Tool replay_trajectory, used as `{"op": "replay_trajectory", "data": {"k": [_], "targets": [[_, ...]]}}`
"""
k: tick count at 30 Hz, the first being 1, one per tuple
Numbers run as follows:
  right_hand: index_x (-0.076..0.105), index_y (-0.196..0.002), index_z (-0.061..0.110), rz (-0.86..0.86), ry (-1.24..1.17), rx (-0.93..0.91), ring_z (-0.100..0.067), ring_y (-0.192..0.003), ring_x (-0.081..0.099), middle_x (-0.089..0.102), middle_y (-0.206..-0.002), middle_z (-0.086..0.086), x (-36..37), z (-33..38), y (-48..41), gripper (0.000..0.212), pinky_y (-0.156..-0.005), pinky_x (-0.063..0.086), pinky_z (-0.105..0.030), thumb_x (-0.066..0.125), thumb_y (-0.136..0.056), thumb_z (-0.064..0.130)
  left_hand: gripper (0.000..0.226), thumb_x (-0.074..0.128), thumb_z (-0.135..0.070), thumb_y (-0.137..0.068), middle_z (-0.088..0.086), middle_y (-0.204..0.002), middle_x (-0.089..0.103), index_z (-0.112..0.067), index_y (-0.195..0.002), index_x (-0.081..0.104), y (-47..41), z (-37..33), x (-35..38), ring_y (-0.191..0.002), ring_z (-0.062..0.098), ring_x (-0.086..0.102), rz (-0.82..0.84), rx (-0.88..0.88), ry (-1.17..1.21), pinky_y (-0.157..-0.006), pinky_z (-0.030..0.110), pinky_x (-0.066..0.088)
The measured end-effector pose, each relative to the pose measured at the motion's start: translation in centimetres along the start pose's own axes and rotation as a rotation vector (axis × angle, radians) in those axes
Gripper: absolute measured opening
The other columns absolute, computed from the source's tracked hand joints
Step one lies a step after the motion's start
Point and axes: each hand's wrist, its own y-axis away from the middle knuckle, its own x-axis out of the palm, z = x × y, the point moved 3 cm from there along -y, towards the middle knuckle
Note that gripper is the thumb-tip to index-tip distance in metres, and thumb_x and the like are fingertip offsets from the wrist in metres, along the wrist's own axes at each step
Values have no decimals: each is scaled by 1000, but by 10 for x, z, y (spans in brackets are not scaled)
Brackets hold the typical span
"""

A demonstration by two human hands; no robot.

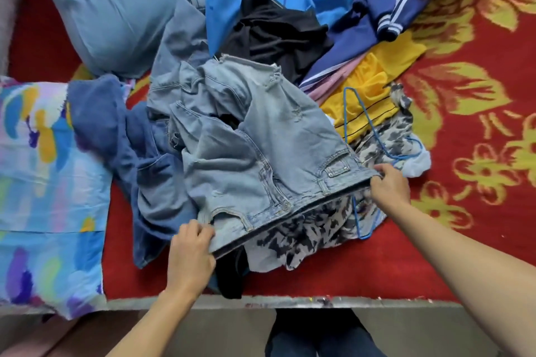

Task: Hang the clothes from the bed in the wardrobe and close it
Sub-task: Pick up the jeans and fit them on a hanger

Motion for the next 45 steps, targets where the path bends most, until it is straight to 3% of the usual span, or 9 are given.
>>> {"op": "replay_trajectory", "data": {"k": [4,11,17,21,26,32,36,40,45], "targets": [[61,-112,18,-144,-342,-18,-26,-60,50,62,-94,-13,-58,36,-6,36,-58,39,-32,39,-87,4,38,60,9,-62,3,-96,55,-12,-93,64,-33,-19,-55,-90,23,50,-223,-301,337,-78,39,42],[70,-80,17,-130,-629,-246,-23,-57,55,57,-66,-3,-165,148,28,29,-48,54,-34,42,-79,15,26,41,4,-88,12,-76,55,-5,-79,63,-55,-16,-178,-73,22,47,-421,-447,1080,-60,29,36],[54,-63,-3,-229,-622,-604,-15,-55,41,43,-55,-4,-258,223,116,43,-53,38,-42,45,-71,38,52,49,-39,-70,11,-71,49,12,-79,54,2,9,-305,-68,19,42,-658,-276,933,-65,46,39],[56,-59,2,-312,-703,-742,-11,-66,46,47,-54,3,-319,253,206,35,-58,38,-22,50,-84,27,44,50,-35,-73,8,-68,41,9,-74,50,62,11,-384,-64,17,37,-844,-222,886,-59,43,36],[43,-59,13,-416,-819,-911,-12,-58,33,36,-55,5,-374,257,322,26,-56,30,-36,40,-80,27,35,46,-34,-76,5,-65,34,0,-67,49,159,10,-448,-63,16,32,-1038,-167,848,-56,35,29],[39,-57,19,-527,-933,-978,-5,-52,29,34,-56,8,-409,224,472,26,-58,28,-31,37,-82,28,34,45,-31,-80,-2,-63,34,-11,-55,37,287,14,-484,-68,16,32,-1220,-137,897,-59,36,31],[61,-89,-13,-636,-970,-1023,-16,-57,38,54,-70,-14,-447,203,555,45,-59,24,-26,38,-92,26,30,45,-30,-79,-4,-61,28,-14,-55,34,353,0,-527,-55,9,24,-1343,-30,892,-51,33,24],[39,-61,21,-614,-1136,-1049,0,-44,28,33,-61,9,-479,194,584,26,-53,27,-25,43,-86,27,34,46,-34,-77,-4,-60,25,-17,-54,28,384,-10,-555,-58,13,23,-1387,7,908,-53,37,25],[56,-84,16,-573,-960,-943,1,-56,43,53,-77,-2,-472,176,572,19,-54,37,-25,44,-94,27,39,47,-34,-81,6,-60,30,-10,-55,33,368,-19,-530,-64,19,30,-1289,-68,853,-58,34,29]]}}
